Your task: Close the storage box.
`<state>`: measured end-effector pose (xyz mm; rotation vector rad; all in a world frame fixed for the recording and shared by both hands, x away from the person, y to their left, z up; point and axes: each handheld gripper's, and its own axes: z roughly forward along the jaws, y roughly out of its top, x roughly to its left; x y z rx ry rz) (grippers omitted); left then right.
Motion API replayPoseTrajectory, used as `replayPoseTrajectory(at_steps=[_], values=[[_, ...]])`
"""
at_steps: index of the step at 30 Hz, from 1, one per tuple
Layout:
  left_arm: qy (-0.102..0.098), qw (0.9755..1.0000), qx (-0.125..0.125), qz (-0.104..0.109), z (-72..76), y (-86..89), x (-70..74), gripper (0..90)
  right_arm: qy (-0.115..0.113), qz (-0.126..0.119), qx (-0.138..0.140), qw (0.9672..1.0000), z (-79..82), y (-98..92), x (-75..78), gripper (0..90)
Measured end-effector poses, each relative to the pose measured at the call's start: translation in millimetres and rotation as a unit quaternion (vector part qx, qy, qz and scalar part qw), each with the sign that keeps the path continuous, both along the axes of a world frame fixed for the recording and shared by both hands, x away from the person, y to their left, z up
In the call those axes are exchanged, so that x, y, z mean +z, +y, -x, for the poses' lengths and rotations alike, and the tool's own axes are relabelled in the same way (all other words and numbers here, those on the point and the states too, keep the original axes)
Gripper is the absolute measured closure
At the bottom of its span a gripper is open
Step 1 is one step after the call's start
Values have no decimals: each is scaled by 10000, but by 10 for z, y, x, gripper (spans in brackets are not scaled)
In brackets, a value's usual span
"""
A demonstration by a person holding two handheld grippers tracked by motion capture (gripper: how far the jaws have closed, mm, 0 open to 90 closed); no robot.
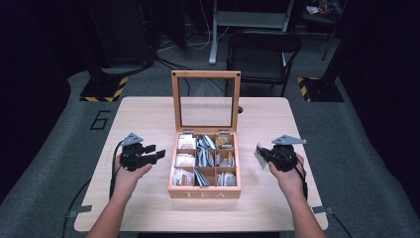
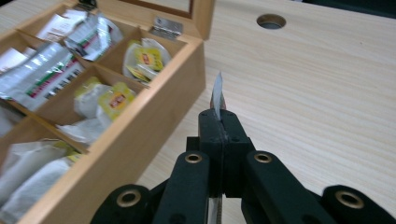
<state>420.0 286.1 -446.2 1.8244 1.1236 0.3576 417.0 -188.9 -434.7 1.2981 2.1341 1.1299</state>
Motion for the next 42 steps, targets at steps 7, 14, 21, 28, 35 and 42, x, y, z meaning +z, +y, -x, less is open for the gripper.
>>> replayPoseTrajectory(at_steps=[7,14,21,28,35,42], values=[[-2,10000,33,2,21,-4,9,458,175,40,-148,9997,-76,-60,-202,898],[16,10000,18,-34,4,-9,-6,458,347,-21,-311,9989,-134,-148,-337,897],[13,10000,23,-18,1,-16,-2,458,340,-87,-541,9979,-157,-292,-385,888],[7,10000,2,-33,0,-29,-2,458,590,25,-798,9951,-198,-448,-502,885],[10,10000,-4,-52,0,-20,-2,458,656,69,-857,9941,-245,-494,-593,875],[11,10000,19,-39,4,-21,-1,458,739,-57,-902,9932,-262,-533,-640,858]])
